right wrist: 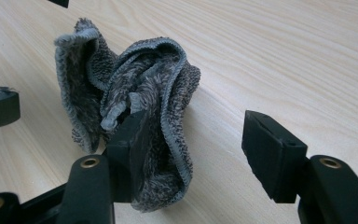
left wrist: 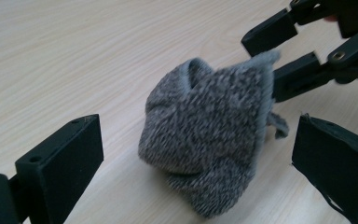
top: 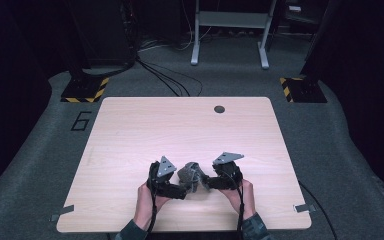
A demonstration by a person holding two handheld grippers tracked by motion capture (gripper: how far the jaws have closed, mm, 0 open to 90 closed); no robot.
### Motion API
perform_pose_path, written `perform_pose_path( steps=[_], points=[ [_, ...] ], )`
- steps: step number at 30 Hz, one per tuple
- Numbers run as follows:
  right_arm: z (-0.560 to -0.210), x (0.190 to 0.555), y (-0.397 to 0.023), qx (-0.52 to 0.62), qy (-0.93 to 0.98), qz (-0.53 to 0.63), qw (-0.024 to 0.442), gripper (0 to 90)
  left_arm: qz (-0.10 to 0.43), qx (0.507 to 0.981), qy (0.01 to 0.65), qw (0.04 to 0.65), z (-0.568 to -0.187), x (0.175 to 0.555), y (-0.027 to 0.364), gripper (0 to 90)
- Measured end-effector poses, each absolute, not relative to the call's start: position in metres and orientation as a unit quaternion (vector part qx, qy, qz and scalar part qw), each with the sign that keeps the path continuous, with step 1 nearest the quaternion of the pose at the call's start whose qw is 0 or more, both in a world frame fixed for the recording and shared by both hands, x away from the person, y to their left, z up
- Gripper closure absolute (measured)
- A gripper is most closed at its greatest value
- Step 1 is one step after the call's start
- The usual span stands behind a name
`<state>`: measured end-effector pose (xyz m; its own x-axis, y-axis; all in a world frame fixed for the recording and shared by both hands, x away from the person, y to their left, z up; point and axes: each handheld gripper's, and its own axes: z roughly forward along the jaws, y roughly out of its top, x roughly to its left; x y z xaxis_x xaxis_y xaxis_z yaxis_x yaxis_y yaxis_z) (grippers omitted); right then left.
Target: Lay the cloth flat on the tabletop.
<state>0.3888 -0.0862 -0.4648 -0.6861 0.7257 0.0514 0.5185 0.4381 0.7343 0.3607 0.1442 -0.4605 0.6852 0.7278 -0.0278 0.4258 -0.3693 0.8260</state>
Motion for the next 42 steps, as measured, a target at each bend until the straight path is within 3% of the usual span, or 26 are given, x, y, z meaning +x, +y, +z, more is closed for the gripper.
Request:
perform_pose_path(
  steps=[4, 11, 19, 26, 32, 42],
  points=[
    [-0.465, 0.39, -0.086, 0.368, 0.84, 0.375, 0.139, 42.2, 0.18, 0.81, 0.343, 0.44, -0.458, 0.363, 0.134, 4.1],
    [-0.467, 0.391, -0.083, 0.369, 0.842, 0.37, 0.135, 45.5, 0.182, 0.81, 0.346, 0.437, -0.464, 0.369, 0.127, 16.9],
    [-0.475, 0.391, -0.076, 0.361, 0.853, 0.357, 0.121, 66.3, 0.184, 0.807, 0.349, 0.44, -0.471, 0.369, 0.133, 51.3],
    [-0.48, 0.392, -0.078, 0.357, 0.855, 0.355, 0.127, 81.0, 0.19, 0.793, 0.355, 0.457, -0.473, 0.365, 0.148, 68.9],
    [-0.478, 0.392, -0.082, 0.362, 0.848, 0.361, 0.139, 86.6, 0.193, 0.784, 0.363, 0.465, -0.476, 0.364, 0.164, 77.1],
    [-0.467, 0.393, -0.094, 0.369, 0.841, 0.361, 0.164, 87.0, 0.194, 0.766, 0.389, 0.473, -0.476, 0.364, 0.189, 77.8]
  ],
)
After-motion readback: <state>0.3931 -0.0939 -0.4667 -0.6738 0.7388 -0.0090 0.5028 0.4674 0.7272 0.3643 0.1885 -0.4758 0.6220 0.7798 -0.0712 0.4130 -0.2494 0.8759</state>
